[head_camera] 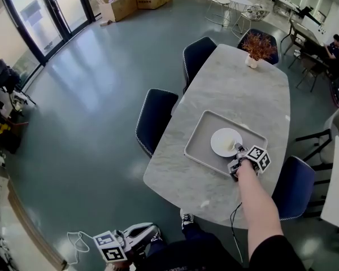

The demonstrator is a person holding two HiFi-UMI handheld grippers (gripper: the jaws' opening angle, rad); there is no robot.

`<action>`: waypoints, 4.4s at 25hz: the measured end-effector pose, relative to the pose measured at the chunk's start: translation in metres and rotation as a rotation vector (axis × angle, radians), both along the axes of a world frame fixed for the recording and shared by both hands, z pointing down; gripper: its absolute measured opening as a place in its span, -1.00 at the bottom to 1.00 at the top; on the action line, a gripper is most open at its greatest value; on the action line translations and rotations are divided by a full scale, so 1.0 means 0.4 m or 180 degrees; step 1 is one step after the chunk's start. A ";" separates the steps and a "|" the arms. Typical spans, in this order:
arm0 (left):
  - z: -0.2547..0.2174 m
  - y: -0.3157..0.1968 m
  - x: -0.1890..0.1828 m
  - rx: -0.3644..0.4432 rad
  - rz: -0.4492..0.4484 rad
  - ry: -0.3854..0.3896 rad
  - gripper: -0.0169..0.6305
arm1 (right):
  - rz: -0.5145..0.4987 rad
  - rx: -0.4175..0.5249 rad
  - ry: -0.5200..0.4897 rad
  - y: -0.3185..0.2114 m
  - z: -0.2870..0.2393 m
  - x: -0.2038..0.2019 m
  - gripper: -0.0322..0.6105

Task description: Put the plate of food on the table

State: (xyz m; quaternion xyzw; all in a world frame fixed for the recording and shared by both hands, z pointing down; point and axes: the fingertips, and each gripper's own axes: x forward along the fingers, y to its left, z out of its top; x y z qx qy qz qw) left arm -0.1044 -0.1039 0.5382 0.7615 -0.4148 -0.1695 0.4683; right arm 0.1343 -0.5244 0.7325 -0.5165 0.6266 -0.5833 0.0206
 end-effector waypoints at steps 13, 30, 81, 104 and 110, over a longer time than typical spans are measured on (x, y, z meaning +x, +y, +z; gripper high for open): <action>-0.003 -0.036 -0.009 0.0013 0.0068 0.0086 -0.93 | -0.0694 -0.0181 0.0879 -0.004 0.026 0.011 -0.69; -0.030 -0.029 -0.056 0.0050 0.0257 0.0088 -0.93 | -0.0638 -0.0128 0.1410 0.047 -0.009 0.079 -0.64; -0.056 0.339 0.085 0.0336 0.1961 0.0094 -0.93 | -0.1351 0.1687 -0.0255 1.468 -0.517 -0.308 -0.86; -0.062 0.371 0.051 0.0356 0.1920 0.0032 -0.93 | -0.1465 0.1695 -0.0347 1.487 -0.520 -0.346 -0.87; -0.058 0.376 0.042 0.0354 0.1888 0.0059 -0.93 | -0.1477 0.1700 -0.0356 1.493 -0.516 -0.352 -0.87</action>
